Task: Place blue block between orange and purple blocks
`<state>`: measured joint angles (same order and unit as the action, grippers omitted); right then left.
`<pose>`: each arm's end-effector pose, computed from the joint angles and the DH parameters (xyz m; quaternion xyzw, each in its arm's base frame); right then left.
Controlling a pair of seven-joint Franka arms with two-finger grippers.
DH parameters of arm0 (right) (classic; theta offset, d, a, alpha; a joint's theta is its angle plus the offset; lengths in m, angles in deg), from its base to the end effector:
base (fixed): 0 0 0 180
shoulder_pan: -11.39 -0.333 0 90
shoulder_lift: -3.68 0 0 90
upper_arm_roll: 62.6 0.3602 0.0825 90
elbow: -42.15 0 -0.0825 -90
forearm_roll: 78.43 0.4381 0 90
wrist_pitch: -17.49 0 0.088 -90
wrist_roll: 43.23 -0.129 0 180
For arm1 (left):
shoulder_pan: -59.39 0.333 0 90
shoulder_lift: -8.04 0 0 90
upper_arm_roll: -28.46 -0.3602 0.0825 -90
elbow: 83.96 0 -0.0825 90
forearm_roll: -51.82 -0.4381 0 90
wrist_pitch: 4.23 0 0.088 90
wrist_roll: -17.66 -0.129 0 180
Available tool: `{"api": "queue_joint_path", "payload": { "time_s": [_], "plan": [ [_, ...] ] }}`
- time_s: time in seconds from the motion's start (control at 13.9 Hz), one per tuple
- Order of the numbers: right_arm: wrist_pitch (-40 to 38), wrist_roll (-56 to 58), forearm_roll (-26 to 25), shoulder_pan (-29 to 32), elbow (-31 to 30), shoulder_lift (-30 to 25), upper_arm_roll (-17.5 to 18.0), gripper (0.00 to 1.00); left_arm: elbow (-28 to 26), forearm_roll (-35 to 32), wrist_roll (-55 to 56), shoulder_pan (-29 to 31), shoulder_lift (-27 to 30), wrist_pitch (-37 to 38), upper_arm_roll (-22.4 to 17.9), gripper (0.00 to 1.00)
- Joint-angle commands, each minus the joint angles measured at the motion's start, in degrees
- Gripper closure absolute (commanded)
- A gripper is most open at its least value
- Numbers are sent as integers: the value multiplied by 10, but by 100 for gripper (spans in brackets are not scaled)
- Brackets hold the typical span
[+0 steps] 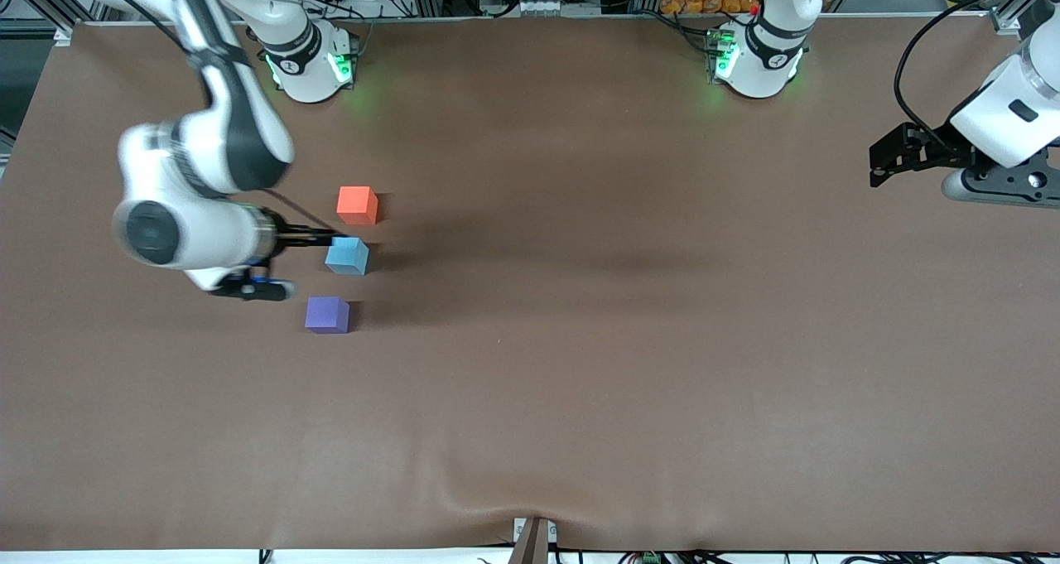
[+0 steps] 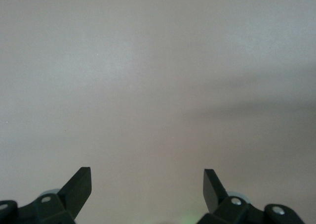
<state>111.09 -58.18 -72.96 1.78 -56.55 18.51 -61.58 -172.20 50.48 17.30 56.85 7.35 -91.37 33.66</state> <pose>0.6324 0.1299 0.4101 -0.9826 0.0482 0.1793 0.0092 0.6022 -0.0783 0.6512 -0.9973 0.0702 0.0148 0.0121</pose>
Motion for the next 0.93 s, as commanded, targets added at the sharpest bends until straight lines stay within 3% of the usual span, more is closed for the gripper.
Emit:
{"api": "queue_joint_path", "payload": {
  "time_s": [0.0,0.22,0.36,0.57,0.86],
  "plan": [
    [-53,11,-12,14,122,13,9,0,15,12,-4,0,-5,16,1,0],
    [-173,12,-27,42,257,26,13,0,15,13,-3,3,-5,16,1,0],
    [-203,14,-18,62,295,17,20,0,17,14,7,6,-5,16,0,0],
    [-262,28,15,114,341,-6,76,0,18,14,32,5,-5,16,0,0],
    [-262,61,2,130,341,-55,73,0,19,13,28,10,-7,15,-1,0]
  ]
}}
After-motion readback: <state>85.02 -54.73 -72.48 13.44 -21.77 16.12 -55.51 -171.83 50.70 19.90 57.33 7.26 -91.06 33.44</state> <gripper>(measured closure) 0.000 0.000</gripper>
